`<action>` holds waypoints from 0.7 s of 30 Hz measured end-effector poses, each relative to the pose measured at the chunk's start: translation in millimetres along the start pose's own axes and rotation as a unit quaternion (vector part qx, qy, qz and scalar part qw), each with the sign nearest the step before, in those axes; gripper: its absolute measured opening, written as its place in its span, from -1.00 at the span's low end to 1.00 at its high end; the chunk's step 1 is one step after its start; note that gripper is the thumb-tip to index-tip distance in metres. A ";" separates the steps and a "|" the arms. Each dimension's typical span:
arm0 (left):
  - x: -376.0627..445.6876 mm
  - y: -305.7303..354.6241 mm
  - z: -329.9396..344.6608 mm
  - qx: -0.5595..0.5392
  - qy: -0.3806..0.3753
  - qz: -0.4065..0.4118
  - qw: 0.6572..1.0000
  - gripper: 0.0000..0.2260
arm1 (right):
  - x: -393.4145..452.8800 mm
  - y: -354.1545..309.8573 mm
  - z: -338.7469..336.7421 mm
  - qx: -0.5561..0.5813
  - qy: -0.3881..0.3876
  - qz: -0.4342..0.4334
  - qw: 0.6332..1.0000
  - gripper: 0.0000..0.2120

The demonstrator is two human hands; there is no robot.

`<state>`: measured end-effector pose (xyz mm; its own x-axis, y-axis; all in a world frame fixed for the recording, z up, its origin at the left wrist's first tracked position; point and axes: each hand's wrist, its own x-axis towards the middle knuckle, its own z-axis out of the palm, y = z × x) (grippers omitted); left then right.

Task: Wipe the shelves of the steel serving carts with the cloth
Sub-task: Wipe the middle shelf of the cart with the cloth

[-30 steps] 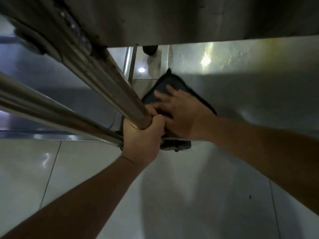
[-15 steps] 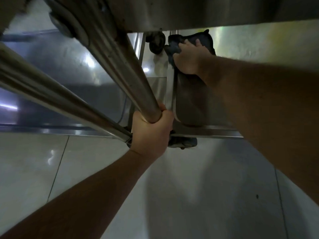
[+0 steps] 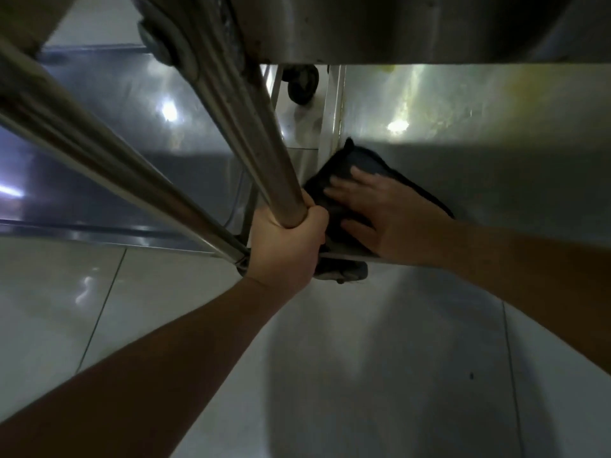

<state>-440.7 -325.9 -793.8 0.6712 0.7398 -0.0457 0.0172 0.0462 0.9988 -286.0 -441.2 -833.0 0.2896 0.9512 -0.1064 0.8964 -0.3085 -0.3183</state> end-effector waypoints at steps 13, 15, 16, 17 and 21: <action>0.2 7.0 -1.3 0.053 0.002 -0.004 0.999 -0.76 | 31.1 -9.2 -0.2 0.008 0.003 0.074 0.997 -0.38; -1.8 7.3 -1.4 0.047 0.008 -0.015 0.999 -0.73 | 1.4 -16.1 3.9 0.005 -0.034 0.032 0.999 -0.35; -2.5 7.9 -1.3 0.050 0.008 -0.017 0.999 -0.72 | -9.4 -17.2 4.9 0.009 -0.044 0.019 0.999 -0.34; -3.4 9.1 -0.2 0.064 0.011 -0.017 0.998 -0.73 | -17.7 -16.8 4.9 0.015 -0.048 0.011 0.999 -0.33; -5.3 10.4 2.3 0.078 0.054 -0.004 0.995 -0.87 | -45.7 -12.0 7.2 0.012 -0.026 -0.003 1.000 -0.37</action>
<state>-442.3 -330.9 -783.2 0.5868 0.8084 -0.0463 0.1419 -0.0463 0.9888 -312.5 -481.0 -831.1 0.2665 0.9516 -0.1534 0.8895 -0.3041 -0.3411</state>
